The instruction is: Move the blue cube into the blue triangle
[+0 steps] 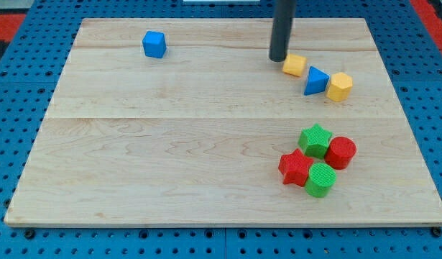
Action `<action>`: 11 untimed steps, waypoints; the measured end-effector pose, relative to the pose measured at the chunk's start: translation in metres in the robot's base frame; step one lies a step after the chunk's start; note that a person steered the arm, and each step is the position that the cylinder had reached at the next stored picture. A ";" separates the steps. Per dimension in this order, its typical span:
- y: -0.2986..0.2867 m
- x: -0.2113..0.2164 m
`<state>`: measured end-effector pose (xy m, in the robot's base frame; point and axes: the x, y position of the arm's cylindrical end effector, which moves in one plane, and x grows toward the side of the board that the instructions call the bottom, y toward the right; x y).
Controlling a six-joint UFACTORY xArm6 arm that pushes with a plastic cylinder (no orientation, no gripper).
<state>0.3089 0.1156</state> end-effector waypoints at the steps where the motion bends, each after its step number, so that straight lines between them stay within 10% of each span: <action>1: 0.025 0.000; 5: -0.301 -0.007; 7: -0.242 -0.051; 9: -0.093 0.036; 11: -0.130 -0.017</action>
<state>0.2915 -0.0144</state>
